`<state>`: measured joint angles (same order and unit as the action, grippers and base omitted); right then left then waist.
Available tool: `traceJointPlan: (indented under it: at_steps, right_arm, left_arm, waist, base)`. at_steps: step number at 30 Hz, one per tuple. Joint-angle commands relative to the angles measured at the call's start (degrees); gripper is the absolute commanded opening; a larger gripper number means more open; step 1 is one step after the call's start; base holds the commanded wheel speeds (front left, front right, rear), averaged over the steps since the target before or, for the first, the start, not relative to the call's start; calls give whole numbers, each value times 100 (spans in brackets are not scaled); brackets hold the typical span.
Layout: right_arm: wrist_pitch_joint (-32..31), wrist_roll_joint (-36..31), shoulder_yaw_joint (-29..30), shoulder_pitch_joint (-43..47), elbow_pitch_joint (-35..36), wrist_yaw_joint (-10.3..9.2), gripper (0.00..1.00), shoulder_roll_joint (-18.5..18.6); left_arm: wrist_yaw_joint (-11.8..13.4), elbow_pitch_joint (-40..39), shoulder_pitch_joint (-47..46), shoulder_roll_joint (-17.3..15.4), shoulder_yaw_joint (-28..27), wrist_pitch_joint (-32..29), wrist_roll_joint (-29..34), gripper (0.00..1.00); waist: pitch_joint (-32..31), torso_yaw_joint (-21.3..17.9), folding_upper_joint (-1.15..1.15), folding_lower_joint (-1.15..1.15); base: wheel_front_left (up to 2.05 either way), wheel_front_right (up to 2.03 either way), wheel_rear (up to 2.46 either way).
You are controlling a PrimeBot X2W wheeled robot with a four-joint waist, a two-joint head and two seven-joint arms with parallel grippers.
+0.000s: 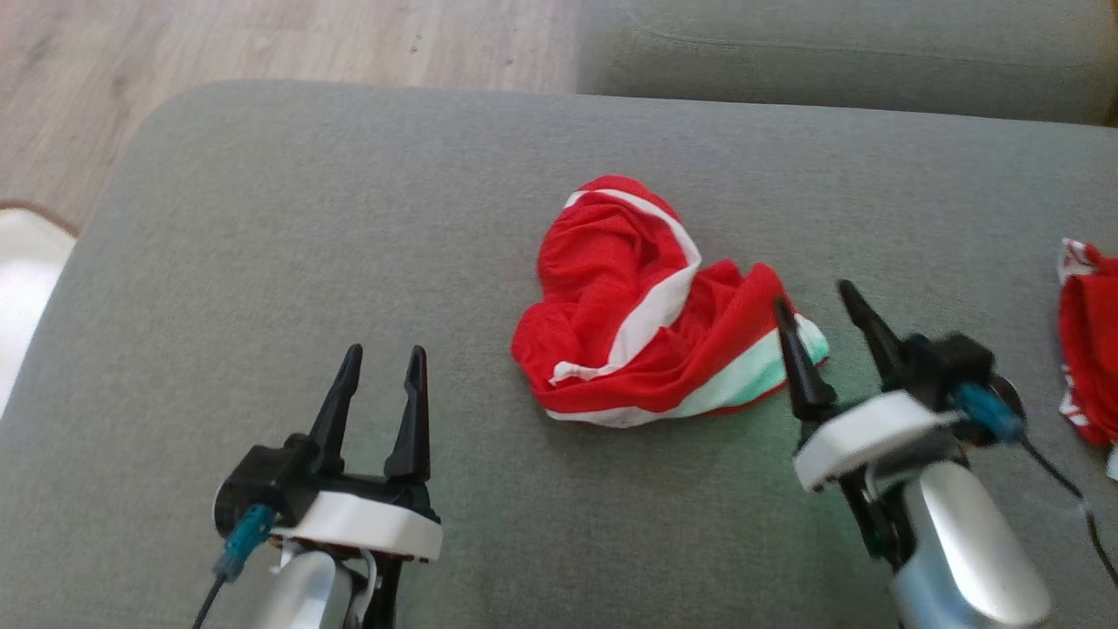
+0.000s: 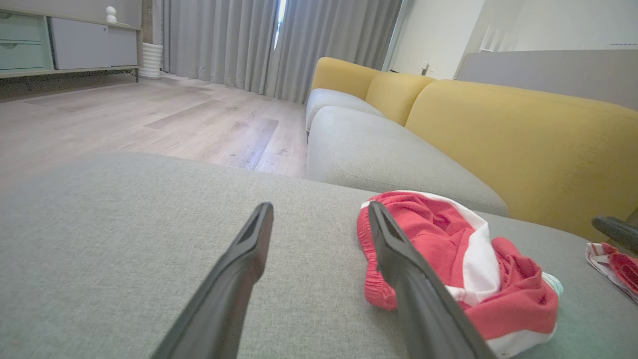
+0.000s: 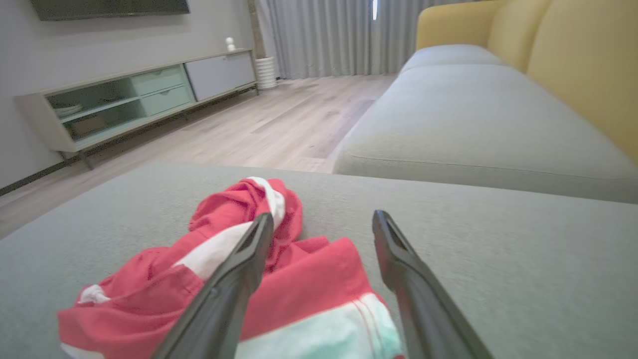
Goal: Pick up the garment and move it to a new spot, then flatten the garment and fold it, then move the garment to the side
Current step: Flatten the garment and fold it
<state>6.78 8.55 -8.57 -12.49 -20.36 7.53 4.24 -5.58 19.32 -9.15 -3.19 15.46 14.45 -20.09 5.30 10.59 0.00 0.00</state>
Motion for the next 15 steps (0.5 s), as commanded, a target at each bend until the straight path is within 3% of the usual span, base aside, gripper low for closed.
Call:
traceJointPlan:
  at_steps: [1,12,15]
  right_arm:
    - [-36,27,-153,-259,155,-4,100,-57]
    - [-1897,1309,-482,-1552,-1110,-4,100,-113]
    - [-2071,1420,-482,-1786,-1407,-4,100,-114]
  left_arm:
    - [-18,-158,-262,-17,-142,55,36,100]
    - [-48,53,-448,27,140,55,-47,100]
    - [-7,53,-482,29,272,55,-169,100]
  waist:
    - [50,85,0,0]
    - [282,729,0,0]
    - [322,865,0,0]
  base:
    - [0,0,0]
    - [0,0,0]
    - [0,0,0]
